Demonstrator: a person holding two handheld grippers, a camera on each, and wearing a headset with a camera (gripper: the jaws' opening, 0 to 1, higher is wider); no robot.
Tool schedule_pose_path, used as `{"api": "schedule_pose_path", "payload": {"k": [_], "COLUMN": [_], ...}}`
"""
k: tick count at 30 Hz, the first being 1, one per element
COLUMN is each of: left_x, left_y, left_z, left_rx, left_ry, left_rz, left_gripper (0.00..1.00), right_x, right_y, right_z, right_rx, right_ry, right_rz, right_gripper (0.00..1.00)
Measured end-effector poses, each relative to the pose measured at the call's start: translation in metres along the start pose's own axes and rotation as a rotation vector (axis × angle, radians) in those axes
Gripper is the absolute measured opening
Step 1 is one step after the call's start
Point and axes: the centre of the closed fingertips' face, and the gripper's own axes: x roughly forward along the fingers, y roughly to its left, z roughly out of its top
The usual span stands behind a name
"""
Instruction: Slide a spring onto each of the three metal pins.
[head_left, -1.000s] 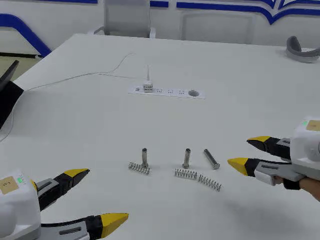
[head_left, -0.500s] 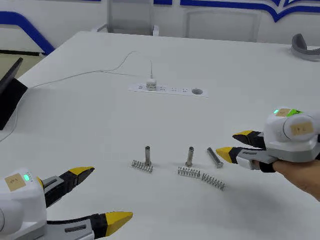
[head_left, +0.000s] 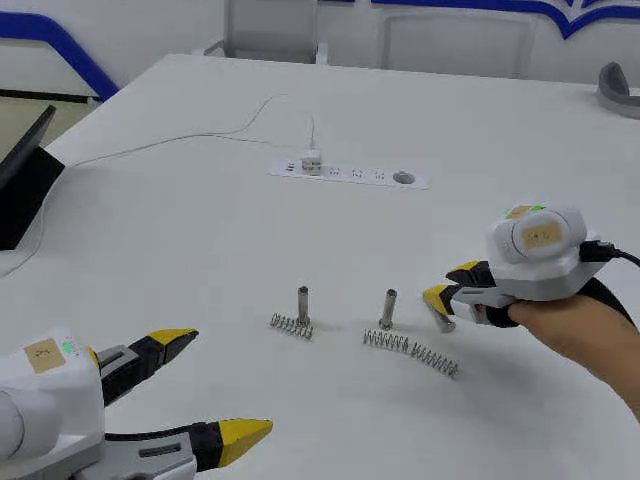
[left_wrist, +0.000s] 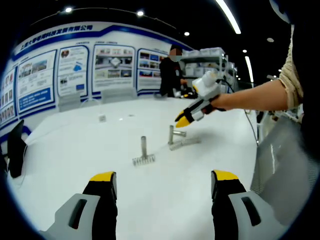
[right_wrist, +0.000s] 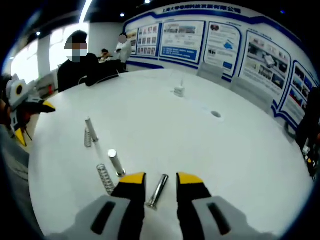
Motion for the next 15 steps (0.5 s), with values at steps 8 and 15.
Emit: {"api": "schedule_pose_path", "payload": {"k": [8,15], "left_x": [-0.001,0.0], "left_y": [0.002,0.004], "left_z": [-0.004,-0.005], "left_rx": [-0.004,-0.008], "left_ry": [0.008,0.012], "left_rz": [0.005,0.005], "left_gripper": [0.78,0.77], "right_x": [0.015,0.023], "right_y": [-0.007,-0.007], "right_z": [-0.013,-0.016], "right_rx": [0.063,0.12], "right_ry": [0.055,0.085], "right_rz": [-0.027,-0.026], "right_gripper": [0.17,0.13]}}
